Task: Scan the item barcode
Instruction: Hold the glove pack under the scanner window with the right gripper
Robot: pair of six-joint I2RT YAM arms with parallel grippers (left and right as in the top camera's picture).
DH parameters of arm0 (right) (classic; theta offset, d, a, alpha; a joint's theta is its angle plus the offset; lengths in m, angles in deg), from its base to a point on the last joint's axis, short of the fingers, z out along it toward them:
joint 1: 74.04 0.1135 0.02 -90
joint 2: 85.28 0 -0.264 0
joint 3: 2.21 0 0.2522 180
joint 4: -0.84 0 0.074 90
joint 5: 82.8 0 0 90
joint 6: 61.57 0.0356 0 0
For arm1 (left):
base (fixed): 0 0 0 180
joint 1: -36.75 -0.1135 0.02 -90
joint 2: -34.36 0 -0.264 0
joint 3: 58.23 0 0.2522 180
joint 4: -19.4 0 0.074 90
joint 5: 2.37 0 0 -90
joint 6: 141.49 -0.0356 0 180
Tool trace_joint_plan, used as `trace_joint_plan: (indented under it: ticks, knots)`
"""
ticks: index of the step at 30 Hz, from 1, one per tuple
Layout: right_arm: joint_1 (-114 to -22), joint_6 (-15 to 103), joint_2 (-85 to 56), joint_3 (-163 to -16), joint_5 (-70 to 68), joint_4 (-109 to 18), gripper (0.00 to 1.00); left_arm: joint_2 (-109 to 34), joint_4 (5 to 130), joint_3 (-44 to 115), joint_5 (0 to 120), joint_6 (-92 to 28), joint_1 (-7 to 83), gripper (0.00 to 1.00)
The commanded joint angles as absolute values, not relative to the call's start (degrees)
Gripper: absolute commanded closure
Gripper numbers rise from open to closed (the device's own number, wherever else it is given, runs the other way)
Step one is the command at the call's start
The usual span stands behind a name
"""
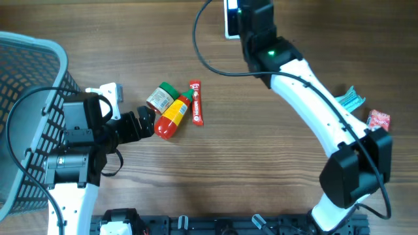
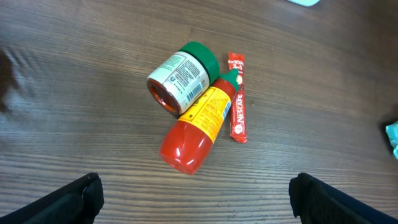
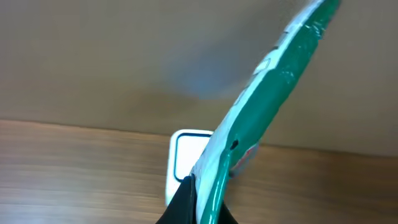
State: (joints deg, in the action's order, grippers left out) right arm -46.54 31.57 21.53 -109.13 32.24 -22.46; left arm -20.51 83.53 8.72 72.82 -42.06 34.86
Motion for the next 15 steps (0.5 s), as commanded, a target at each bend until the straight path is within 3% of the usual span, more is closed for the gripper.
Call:
trace_joint_plan:
  ticks: [1, 6, 12, 15]
  knots:
    - [-45.51, 19.57, 27.21, -112.30, 42.97, -21.21, 0.96, -20.62, 83.40, 8.79, 73.15, -43.20, 34.86, 0.00]
    - [-43.15, -1.26, 41.22, -121.09, 58.40, -12.93, 0.96, -20.62, 83.40, 8.79, 73.15, -43.20, 34.86, 0.00]
    - [-41.71, -17.06, 49.20, -121.83, 58.45, 2.24, 0.96, -20.62, 83.40, 8.79, 73.15, -43.20, 34.86, 0.00]
    - [-41.71, -22.35, 51.17, -121.83, 57.09, 3.61, 0.96, -20.62, 83.40, 8.79, 73.15, -43.20, 34.86, 0.00]
